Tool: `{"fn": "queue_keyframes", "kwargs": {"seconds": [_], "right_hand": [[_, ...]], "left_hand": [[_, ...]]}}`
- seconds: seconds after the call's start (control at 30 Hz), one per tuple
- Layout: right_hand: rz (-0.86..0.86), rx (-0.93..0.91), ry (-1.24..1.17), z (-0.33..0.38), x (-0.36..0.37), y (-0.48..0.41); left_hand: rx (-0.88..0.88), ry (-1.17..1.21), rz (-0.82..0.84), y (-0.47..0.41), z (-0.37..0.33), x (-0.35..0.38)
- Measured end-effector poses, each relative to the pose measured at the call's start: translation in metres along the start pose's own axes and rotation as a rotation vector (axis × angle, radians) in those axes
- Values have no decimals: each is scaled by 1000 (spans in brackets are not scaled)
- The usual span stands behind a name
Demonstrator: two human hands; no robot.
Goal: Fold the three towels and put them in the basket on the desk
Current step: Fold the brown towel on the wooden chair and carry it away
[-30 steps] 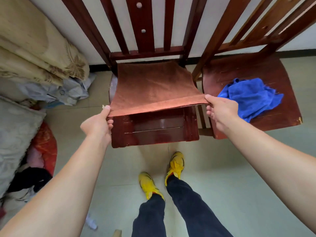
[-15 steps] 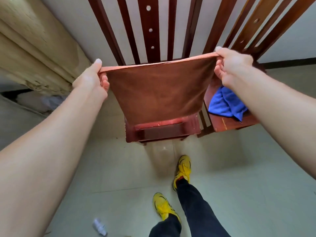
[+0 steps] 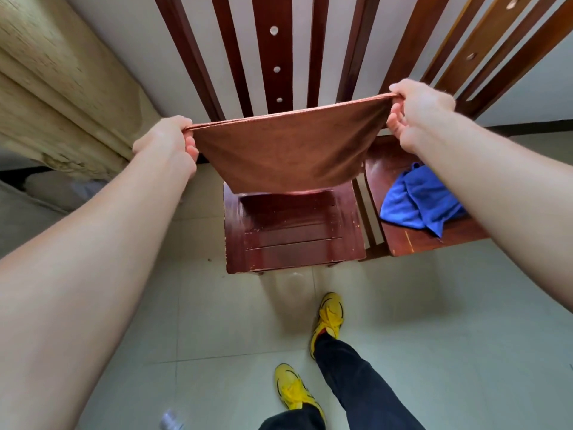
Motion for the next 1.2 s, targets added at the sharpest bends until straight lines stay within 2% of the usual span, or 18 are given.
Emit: {"fn": "queue_keyframes", "kwargs": {"seconds": [0.2,0.33,0.5,0.7,0.97,1.13,1.2], "right_hand": [[5,18,94,-29,-11,-11],[-63,90,251,-86,-38,-24],[-115,189,416,-170,-83,-36],[-37,332,628,-238,-122,-40],[67,341,735,-260,-97,-87],[124,286,728,-267,-59,-131],[110,174,856,-263,-51,-151]], "left_hand": [[-13,-33,-96,7,33,-2],[-16,-113,-274,15,89,-17],[-152,-186,-299,12,174,-48],[-300,-263,-356,7,240,-79],[-356,-265,-282,-50,254,-52],[-292,-187,-339,-89,240,-16],[-209,-262,-402,-99,236,-4]]}}
Point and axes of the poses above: each hand's wrist, its own y-axis away from the middle knuckle, its own x-axis out of the palm, z = x × y, the point moved 3 cm from there along -y, towards the middle knuckle, and after that the axes turned 1 degree about -y, right-handed, at the moved point
